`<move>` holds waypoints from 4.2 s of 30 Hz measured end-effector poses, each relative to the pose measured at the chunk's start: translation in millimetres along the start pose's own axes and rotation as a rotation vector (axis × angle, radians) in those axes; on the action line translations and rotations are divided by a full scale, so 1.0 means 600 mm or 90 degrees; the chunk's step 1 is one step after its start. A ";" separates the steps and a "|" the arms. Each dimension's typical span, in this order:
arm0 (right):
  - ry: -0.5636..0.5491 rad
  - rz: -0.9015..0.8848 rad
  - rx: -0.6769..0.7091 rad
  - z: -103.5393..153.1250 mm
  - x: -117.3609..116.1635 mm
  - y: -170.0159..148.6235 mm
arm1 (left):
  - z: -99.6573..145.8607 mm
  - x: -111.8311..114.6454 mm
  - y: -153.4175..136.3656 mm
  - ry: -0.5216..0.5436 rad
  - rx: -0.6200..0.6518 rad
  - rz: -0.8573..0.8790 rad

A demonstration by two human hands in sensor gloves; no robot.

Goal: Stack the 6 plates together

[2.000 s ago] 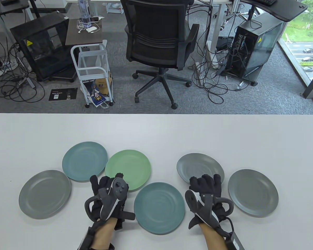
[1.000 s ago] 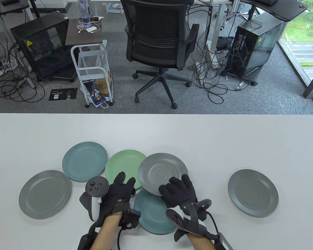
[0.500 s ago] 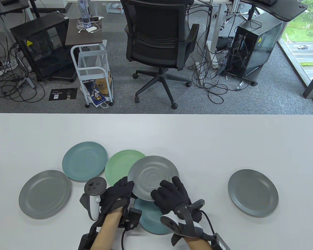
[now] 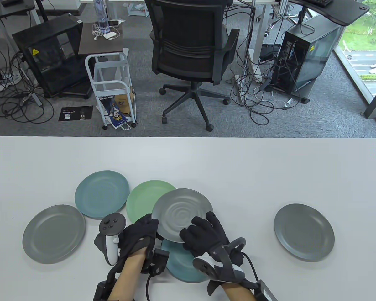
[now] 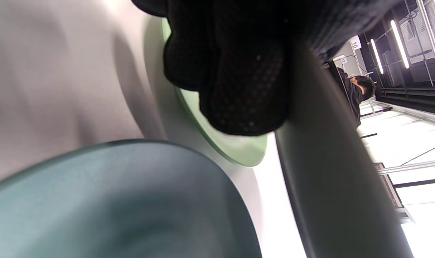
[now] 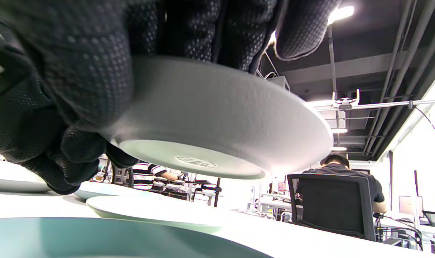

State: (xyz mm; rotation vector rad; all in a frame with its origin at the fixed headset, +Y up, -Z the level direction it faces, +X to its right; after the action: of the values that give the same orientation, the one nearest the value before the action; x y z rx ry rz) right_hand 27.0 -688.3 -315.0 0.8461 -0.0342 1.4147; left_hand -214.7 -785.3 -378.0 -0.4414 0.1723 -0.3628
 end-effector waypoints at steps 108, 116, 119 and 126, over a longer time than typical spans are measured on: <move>0.085 -0.053 -0.211 0.028 -0.027 -0.163 | 0.098 0.067 0.142 0.390 0.473 -0.781; 0.103 -0.063 -0.268 0.033 -0.032 -0.177 | 0.135 0.080 0.154 0.400 0.526 -0.781; 0.079 -0.066 -0.285 0.033 -0.026 -0.180 | 0.150 0.098 0.159 0.394 0.554 -0.786; 0.065 -0.104 -0.323 0.029 -0.025 -0.179 | 0.180 0.130 0.166 0.382 0.605 -0.794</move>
State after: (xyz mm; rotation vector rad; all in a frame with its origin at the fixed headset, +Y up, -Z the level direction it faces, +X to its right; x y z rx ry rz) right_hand 125.0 -701.7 -363.2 0.3476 -0.2313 1.2163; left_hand -86.5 -689.6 -333.0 0.5969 0.2668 -1.7125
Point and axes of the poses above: the tracker on the back of each hand, its own y axis roughly to the thumb side, its own z axis roughly from the fingertips to the wrist, x = y × z, the point moved 5 cm from there along -z, roughly from the wrist to the fingertips, and after that the axes turned 1 degree about -x, right-handed, at the moved point
